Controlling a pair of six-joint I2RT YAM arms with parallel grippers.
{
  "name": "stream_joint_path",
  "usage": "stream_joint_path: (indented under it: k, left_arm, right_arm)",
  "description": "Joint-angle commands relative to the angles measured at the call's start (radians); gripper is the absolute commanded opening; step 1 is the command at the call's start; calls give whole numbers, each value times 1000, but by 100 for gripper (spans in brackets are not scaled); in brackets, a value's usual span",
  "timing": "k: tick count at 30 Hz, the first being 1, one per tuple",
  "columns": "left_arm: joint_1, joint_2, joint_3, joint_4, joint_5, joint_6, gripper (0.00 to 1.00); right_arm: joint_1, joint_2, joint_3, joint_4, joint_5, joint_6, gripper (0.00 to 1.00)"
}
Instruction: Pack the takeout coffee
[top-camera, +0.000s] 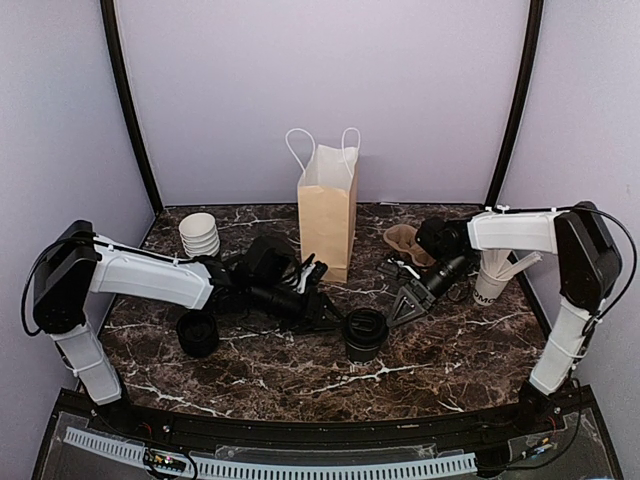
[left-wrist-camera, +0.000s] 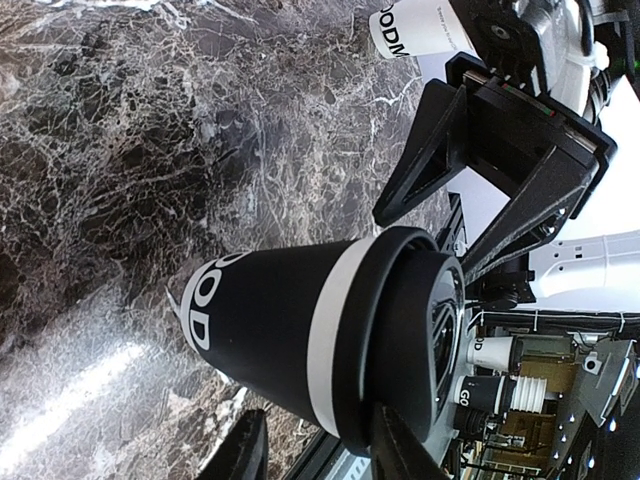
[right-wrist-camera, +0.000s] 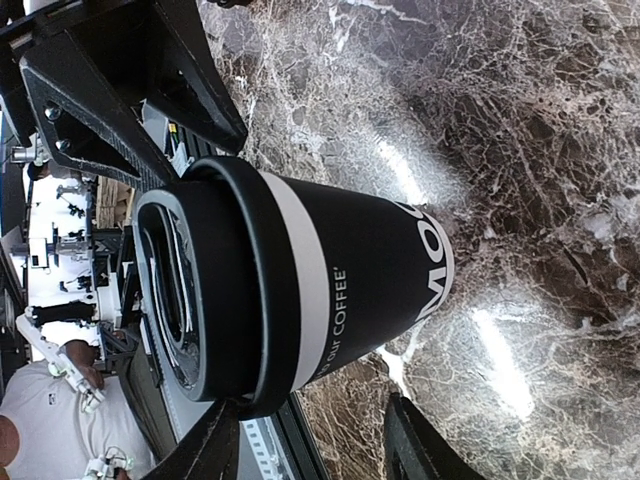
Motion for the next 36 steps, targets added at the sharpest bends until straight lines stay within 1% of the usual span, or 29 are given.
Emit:
stream_joint_path:
  k: [1, 4, 7, 9, 10, 11, 12, 13, 16, 20, 25, 30, 36]
  left_arm:
    - [-7, 19, 24, -10, 11, 5, 38]
    - [-6, 39, 30, -50, 0, 6, 37]
    - [-6, 60, 47, -122, -23, 7, 34]
    - [-4, 85, 53, -250, -48, 10, 30]
    - [-5, 111, 60, -292, -85, 22, 29]
    - [-4, 128, 67, -386, -107, 35, 27]
    - [-4, 173, 76, -428, -148, 59, 27]
    - [-4, 194, 73, -471, -160, 70, 26]
    - [-6, 265, 11, -437, -153, 75, 25]
    - [-9, 337, -1, -430, -177, 87, 23]
    - [-15, 371, -41, -402, -210, 101, 23]
    - [-29, 323, 18, -418, -258, 148, 24]
    - [-33, 168, 136, -412, -323, 238, 26]
  right_arm:
    - [-4, 44, 28, 9, -27, -6, 50]
    - [-6, 75, 28, 13, -26, 3, 49]
    - [-8, 102, 23, 29, 1, 30, 48]
    - [-8, 123, 15, 46, 35, 52, 48]
    - [-8, 134, 7, 59, 58, 68, 47]
    - [-8, 144, -2, 74, 92, 88, 47]
    - [-8, 161, -10, 85, 129, 102, 47]
    - [-8, 185, -15, 91, 165, 113, 46]
    - [-14, 240, -28, 94, 241, 134, 45]
    - [-22, 283, -26, 95, 263, 141, 43]
    - [-21, 251, -22, 92, 234, 121, 44]
    - [-22, 190, 1, 69, 136, 69, 44]
    - [-22, 106, 56, -21, -19, -22, 46]
